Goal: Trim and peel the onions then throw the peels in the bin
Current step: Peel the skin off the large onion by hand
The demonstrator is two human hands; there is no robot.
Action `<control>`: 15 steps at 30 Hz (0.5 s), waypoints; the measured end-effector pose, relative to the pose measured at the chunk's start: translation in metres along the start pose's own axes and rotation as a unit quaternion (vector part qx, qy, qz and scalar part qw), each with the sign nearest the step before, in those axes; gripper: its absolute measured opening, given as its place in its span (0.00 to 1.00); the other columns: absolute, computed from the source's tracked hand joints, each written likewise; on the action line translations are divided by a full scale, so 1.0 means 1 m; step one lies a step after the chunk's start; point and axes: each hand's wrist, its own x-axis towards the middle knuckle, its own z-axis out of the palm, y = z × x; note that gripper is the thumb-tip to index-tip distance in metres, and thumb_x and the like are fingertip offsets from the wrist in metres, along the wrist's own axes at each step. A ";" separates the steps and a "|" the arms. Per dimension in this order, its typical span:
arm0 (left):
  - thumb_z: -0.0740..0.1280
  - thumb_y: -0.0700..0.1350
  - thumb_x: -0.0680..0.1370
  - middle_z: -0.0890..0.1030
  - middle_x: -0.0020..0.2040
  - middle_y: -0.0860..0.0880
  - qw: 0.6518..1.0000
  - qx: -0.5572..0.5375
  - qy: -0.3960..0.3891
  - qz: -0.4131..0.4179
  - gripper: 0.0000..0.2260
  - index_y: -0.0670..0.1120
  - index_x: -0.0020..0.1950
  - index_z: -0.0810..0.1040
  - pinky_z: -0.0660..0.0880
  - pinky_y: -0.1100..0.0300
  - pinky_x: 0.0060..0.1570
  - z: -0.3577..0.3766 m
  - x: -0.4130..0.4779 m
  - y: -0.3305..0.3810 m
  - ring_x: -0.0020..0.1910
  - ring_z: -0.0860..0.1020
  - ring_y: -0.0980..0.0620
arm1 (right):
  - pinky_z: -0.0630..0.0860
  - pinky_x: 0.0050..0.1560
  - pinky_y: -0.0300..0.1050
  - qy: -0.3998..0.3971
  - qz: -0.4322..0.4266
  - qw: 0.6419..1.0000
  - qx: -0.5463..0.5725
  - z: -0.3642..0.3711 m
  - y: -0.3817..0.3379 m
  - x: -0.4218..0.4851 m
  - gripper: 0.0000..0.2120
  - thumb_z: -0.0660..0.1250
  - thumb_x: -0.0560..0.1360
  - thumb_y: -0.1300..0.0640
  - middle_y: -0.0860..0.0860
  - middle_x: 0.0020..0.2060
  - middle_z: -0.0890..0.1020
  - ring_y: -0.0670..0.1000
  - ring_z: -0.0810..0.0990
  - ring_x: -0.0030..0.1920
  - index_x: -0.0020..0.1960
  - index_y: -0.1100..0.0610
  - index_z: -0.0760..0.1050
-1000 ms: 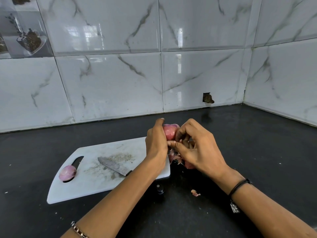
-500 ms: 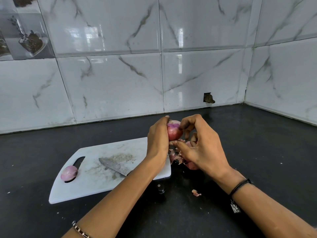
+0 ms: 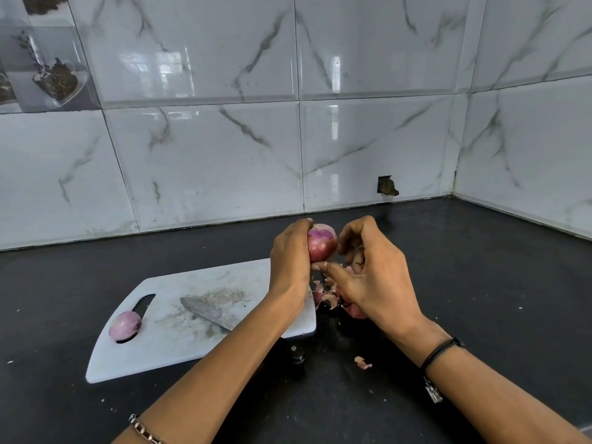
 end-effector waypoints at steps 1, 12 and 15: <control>0.63 0.51 0.81 0.82 0.42 0.45 1.000 0.000 -0.001 0.000 0.12 0.47 0.43 0.80 0.73 0.65 0.29 0.000 0.000 -0.001 0.34 0.79 0.53 | 0.72 0.41 0.31 0.004 0.003 1.000 0.004 -0.001 0.000 0.000 0.22 0.81 0.68 0.59 0.44 0.43 0.77 0.38 0.75 0.39 0.52 0.53 0.70; 0.63 0.50 0.81 0.83 0.41 0.46 0.998 0.046 -0.015 0.028 0.12 0.45 0.44 0.81 0.73 0.62 0.32 -0.004 0.003 -0.004 0.39 0.81 0.51 | 0.70 0.47 0.26 -0.013 -0.030 0.999 -0.004 0.000 0.001 0.000 0.22 0.80 0.68 0.63 0.44 0.47 0.76 0.35 0.76 0.45 0.57 0.58 0.73; 0.63 0.51 0.80 0.82 0.41 0.46 0.997 0.063 -0.015 0.051 0.12 0.46 0.43 0.80 0.77 0.53 0.40 -0.003 0.004 -0.006 0.42 0.81 0.48 | 0.70 0.46 0.26 -0.023 -0.028 0.999 -0.001 0.000 0.001 -0.001 0.22 0.80 0.68 0.64 0.44 0.47 0.77 0.35 0.76 0.44 0.57 0.57 0.73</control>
